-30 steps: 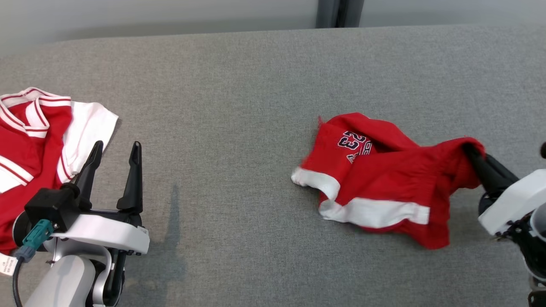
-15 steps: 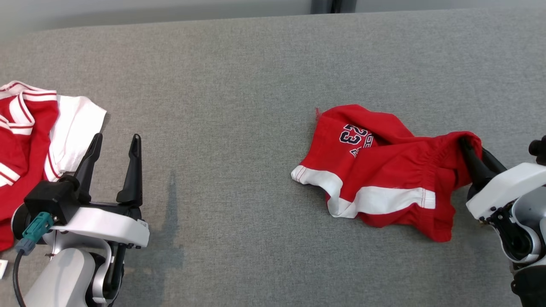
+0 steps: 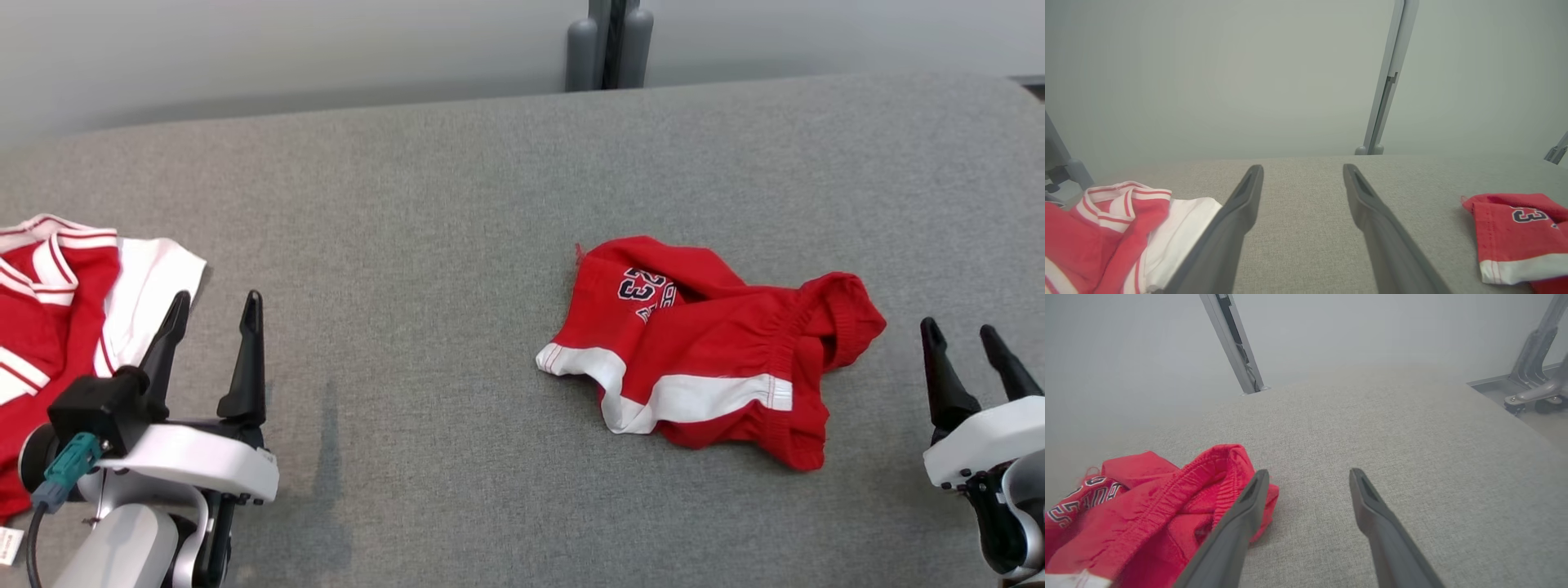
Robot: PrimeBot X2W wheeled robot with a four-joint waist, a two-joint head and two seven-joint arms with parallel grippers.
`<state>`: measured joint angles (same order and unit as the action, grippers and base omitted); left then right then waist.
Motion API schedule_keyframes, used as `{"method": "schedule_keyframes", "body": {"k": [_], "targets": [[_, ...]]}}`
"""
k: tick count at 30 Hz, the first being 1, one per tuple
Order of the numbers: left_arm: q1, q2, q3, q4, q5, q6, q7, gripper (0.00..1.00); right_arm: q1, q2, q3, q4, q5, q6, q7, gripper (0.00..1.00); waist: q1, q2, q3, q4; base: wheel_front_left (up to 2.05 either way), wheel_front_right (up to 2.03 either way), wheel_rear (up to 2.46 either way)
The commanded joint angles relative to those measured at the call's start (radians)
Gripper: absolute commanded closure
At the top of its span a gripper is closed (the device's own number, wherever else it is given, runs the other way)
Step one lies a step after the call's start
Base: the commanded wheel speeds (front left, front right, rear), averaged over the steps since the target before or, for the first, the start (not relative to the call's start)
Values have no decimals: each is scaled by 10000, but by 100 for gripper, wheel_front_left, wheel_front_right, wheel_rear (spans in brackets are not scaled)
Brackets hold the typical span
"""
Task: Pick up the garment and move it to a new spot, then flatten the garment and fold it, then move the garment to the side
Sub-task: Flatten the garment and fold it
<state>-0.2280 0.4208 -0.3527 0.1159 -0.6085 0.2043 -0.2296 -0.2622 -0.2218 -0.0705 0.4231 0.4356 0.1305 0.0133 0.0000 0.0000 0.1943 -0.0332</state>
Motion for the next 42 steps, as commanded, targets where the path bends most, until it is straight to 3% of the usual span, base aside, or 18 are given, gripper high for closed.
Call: {"method": "schedule_keyframes", "body": {"k": [1, 8, 15, 31, 35, 42], "targets": [[205, 86, 75, 6, -80, 112, -23, 0, 249, 222, -347, -530, -559, 4, -457, 0, 0, 0, -314, -71, 0, 0, 0], [673, 176, 83, -230, -115, 297, 53, 0, 657, 920, -424, -2321, -1815, 3, -871, 0, 0, 0, -756, -111, 0, 0, 0], [1037, 183, 7, -535, -164, 514, 186, 0, 1165, 1334, 217, -3866, -2315, 3, -348, 0, 0, 0, -1085, -16, 0, 0, 0], [1139, 238, -143, -1013, -99, 775, 422, 0, 1417, 1654, 592, -4327, -2437, 3, 276, 0, 0, 0, -1005, 81, 0, 0, 0], [598, 125, -620, -1064, -138, 343, 906, 0, 1228, 1666, 724, -4348, -2388, 3, 312, 0, 0, 0, -723, -97, 0, 0, 0], [-752, -480, -2059, -451, -230, -995, 2110, 0, 889, 1686, 1136, -4133, -2294, 3, 195, 0, 0, 0, 27, -735, 0, 0, 0]]}}
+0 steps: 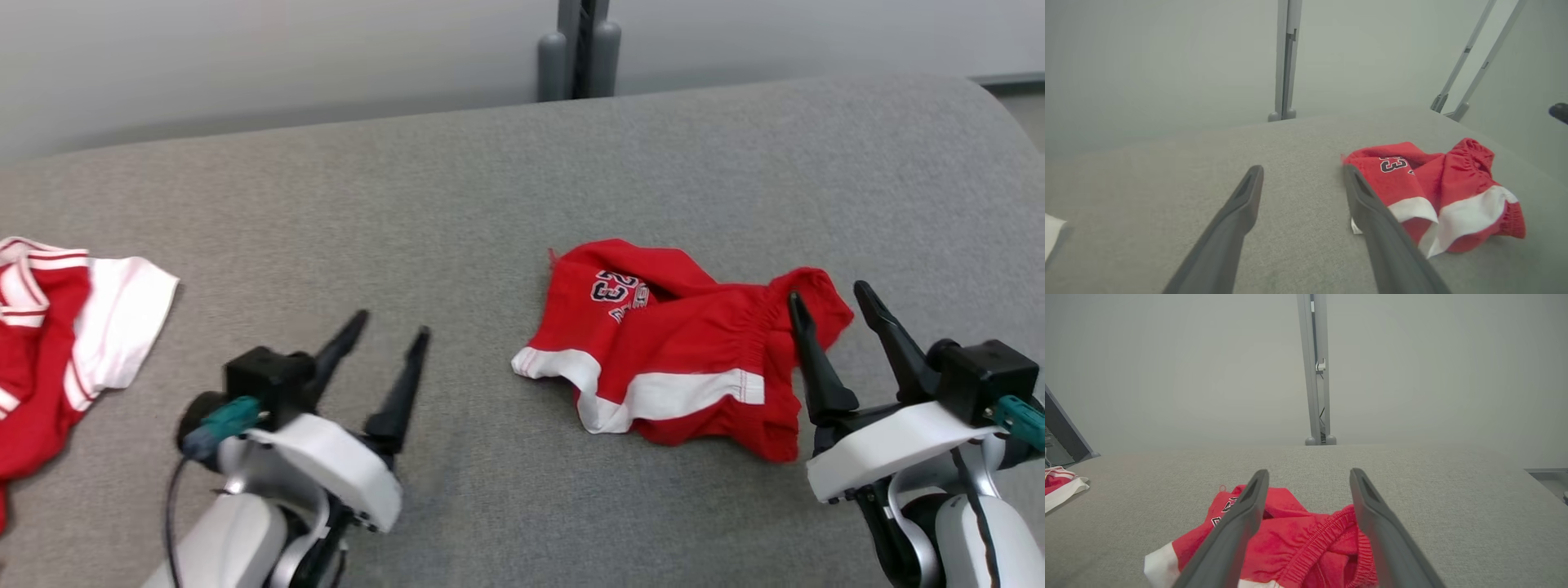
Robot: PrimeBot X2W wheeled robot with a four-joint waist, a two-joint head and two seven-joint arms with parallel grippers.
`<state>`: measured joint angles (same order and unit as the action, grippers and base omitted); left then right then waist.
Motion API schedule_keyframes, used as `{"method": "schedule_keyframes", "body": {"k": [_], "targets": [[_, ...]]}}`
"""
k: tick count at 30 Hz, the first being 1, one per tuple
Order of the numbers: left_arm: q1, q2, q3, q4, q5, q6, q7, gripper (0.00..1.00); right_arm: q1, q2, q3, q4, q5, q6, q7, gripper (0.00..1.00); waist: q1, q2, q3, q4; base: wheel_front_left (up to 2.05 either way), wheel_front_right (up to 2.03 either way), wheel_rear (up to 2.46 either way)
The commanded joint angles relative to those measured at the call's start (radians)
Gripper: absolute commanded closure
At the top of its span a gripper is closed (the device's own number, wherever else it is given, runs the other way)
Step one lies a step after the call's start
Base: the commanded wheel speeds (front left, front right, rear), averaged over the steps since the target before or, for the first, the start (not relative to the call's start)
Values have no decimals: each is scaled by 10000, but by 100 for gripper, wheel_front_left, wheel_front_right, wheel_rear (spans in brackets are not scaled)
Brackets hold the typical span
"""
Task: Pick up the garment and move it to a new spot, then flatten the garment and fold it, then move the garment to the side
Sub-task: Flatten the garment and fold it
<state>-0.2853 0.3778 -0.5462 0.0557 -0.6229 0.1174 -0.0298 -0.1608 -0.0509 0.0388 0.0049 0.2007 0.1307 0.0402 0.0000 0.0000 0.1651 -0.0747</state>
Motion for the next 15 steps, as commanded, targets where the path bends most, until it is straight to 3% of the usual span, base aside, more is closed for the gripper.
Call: {"method": "schedule_keyframes", "body": {"k": [1, 10, 15], "targets": [[-380, -115, -324, 332, -63, -315, 294, 0, -179, -19, 135, 87, 80, 1, -96, 0, 0, 0, 434, -438, 0, 0, 0], [-1476, -799, -1070, 2058, -514, -1316, 1364, 0, -685, -15, 720, 472, 368, 1, -420, 0, 0, 0, 1346, -1457, 0, 0, 0], [-1989, -874, -1245, 3141, -628, -1668, 1801, 0, -833, -13, 799, 746, 556, 1, -667, 0, 0, 0, 1739, -1897, 0, 0, 0]]}}
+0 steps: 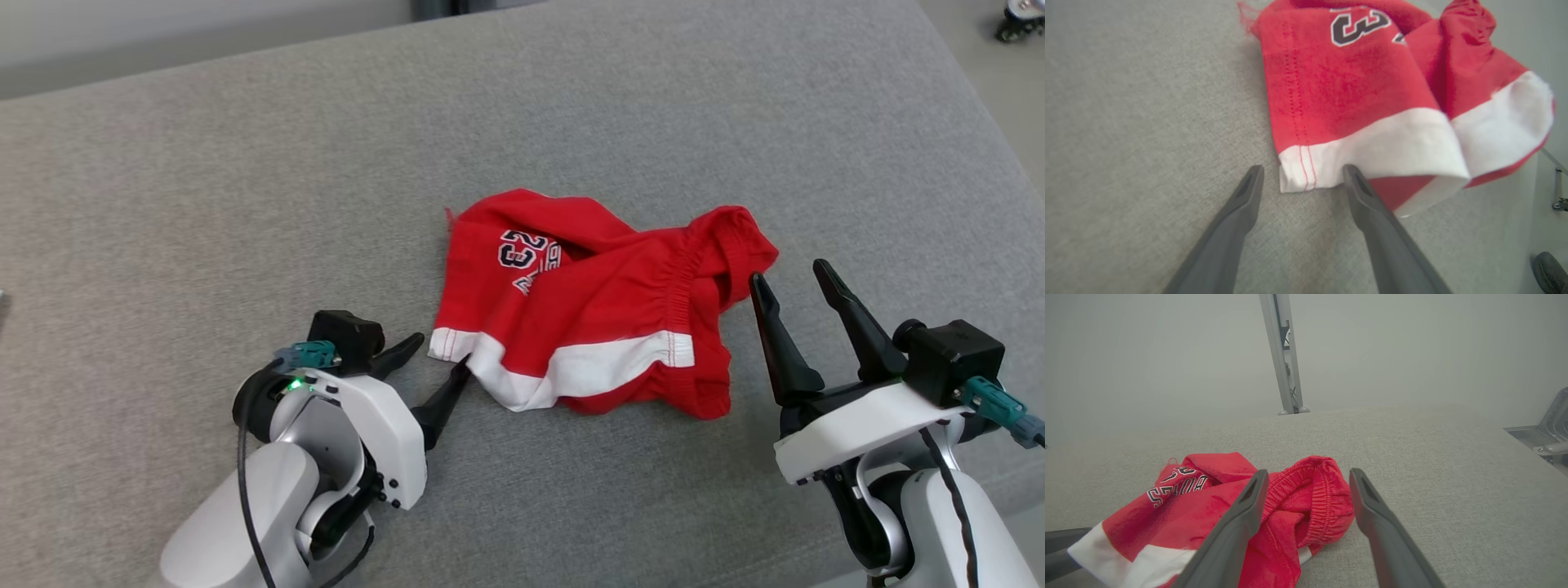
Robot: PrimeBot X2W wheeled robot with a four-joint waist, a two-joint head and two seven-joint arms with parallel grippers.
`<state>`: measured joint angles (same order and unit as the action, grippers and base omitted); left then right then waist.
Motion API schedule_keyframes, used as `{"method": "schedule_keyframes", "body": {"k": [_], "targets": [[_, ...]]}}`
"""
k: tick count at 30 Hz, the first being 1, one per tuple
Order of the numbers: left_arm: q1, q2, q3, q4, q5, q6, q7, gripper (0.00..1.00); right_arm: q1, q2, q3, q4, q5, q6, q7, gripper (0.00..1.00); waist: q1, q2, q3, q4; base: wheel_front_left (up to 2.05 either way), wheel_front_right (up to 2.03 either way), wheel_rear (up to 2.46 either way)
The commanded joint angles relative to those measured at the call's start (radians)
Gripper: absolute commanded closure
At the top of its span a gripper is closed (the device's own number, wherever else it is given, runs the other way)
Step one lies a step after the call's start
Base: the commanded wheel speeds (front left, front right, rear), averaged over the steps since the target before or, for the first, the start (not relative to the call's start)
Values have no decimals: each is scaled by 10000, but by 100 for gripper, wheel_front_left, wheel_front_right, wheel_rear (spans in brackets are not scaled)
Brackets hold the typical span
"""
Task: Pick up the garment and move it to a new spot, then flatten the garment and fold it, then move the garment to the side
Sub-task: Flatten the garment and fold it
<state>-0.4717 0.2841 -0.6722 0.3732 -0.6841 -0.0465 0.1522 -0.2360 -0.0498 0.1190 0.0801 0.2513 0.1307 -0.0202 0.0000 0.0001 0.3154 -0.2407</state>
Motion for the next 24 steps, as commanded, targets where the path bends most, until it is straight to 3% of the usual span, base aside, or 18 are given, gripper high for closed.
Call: {"method": "schedule_keyframes", "body": {"k": [1, 2, 3, 5, 11, 15, 24], "targets": [[-175, 29, 4, 160, -100, -97, 40, 0, -102, -26, -13, 43, 81, 1, -115, 0, 0, -1, 288, -289, 0, 0, 0], [-242, 29, -2, 355, -101, -120, 55, 0, -126, -26, -5, 86, 119, 1, -164, 0, 0, -1, 334, -340, 0, 0, 0], [-277, 35, -9, 548, -89, -140, 41, 11, -157, -25, -1, 133, 154, 1, -210, 0, 0, -1, 378, -386, 0, 0, 0], [-287, -3, -65, 831, -129, -230, -12, 100, -189, -25, -21, 217, 192, 1, -285, 0, 0, -1, 413, -427, 0, 0, 0], [-340, 135, 60, 1107, 89, -143, -673, 100, -179, -26, -209, 413, 226, 1, -425, 0, 0, -1, 339, -301, 0, 0, 0], [-268, 364, 328, 728, 200, 191, -1202, 100, -148, -20, -349, 452, 85, 1, -333, 0, 0, -1, 176, 57, 0, 0, 0], [823, 1104, 972, -681, -206, 999, -1311, 100, -201, -32, -659, 350, -220, 1, 43, 0, 0, -1, -149, 1094, 0, 0, 0]]}}
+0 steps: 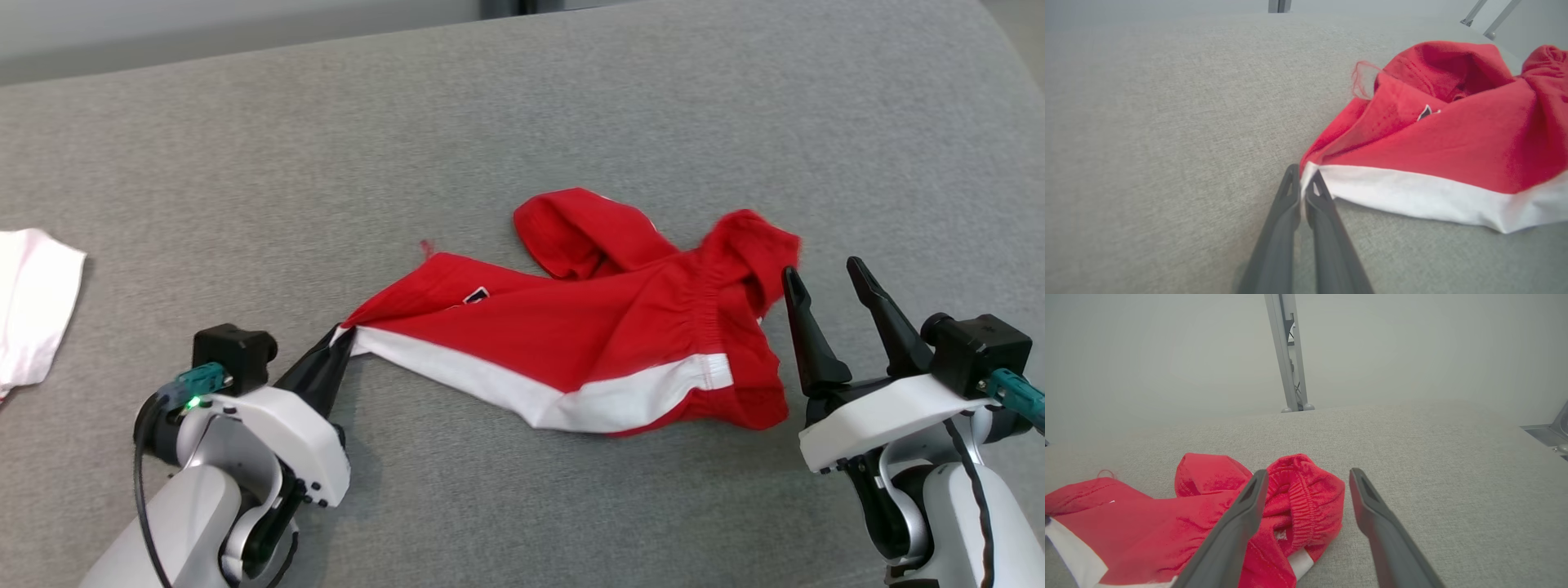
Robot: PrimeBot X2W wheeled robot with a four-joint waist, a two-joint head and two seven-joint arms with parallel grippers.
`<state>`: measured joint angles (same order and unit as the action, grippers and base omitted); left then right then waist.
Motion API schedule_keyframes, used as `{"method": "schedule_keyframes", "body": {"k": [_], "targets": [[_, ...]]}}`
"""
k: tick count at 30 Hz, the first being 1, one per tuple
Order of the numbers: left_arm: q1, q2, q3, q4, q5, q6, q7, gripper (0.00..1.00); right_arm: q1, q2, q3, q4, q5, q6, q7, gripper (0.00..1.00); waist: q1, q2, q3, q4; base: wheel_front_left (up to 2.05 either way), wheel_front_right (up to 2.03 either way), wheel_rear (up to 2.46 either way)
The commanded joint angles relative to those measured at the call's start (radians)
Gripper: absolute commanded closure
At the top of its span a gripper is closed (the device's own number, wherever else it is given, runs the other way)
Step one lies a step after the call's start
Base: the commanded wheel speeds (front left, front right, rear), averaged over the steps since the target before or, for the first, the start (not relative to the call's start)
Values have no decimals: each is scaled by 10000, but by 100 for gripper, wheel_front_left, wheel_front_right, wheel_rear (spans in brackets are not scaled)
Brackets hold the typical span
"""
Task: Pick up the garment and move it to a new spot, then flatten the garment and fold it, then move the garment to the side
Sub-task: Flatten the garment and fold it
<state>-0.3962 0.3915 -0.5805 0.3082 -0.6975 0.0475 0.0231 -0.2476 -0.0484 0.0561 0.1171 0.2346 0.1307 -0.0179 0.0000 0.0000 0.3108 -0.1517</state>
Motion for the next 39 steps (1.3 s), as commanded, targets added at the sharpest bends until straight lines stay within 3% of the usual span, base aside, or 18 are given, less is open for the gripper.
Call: {"method": "schedule_keyframes", "body": {"k": [1, 8, 9, 10, 11, 12, 25, 32, 39], "targets": [[209, 124, 140, -205, -96, 170, -37, 100, -96, -45, -49, -40, -74, 1, 66, 0, 0, 0, -134, 296, 0, 0, 0], [993, 386, 380, -952, -376, 657, 67, 100, -110, -46, -118, -98, -147, 1, 261, 0, 0, 0, -287, 623, 0, 0, 0], [1019, 335, 422, -987, -396, 704, -34, 71, -119, -45, -107, -98, -147, 1, 253, 0, 0, 0, -303, 633, 0, 0, 0], [1019, 335, 422, -987, -396, 704, -34, 71, -119, -45, -107, -98, -147, 1, 253, 0, 0, 0, -303, 633, 0, 0, 0], [1072, 297, 427, -975, -398, 761, -77, 13, -131, -46, -91, -102, -151, 1, 245, 0, 0, 0, -328, 637, 0, 0, 0], [1125, 255, 445, -968, -389, 814, -167, 0, -133, -46, -81, -114, -158, 1, 239, 0, 0, 0, -368, 640, 0, 0, 0], [1417, -9, 1429, -1344, 310, 1684, -2625, 0, 170, -169, 31, -260, -450, 1, 100, 0, 0, 0, -1302, 770, 0, 0, 0], [1965, 366, 1999, -2310, 852, 2309, -2807, 0, 646, -163, -26, -368, -571, 1, 59, 0, 0, 0, -1856, 958, 0, 0, 0], [2866, 789, 1968, -3366, 1080, 2962, -2408, 0, 1096, -118, -11, -510, -641, 1, 135, 0, 0, 0, -2102, 1041, 0, 0, 0]]}}
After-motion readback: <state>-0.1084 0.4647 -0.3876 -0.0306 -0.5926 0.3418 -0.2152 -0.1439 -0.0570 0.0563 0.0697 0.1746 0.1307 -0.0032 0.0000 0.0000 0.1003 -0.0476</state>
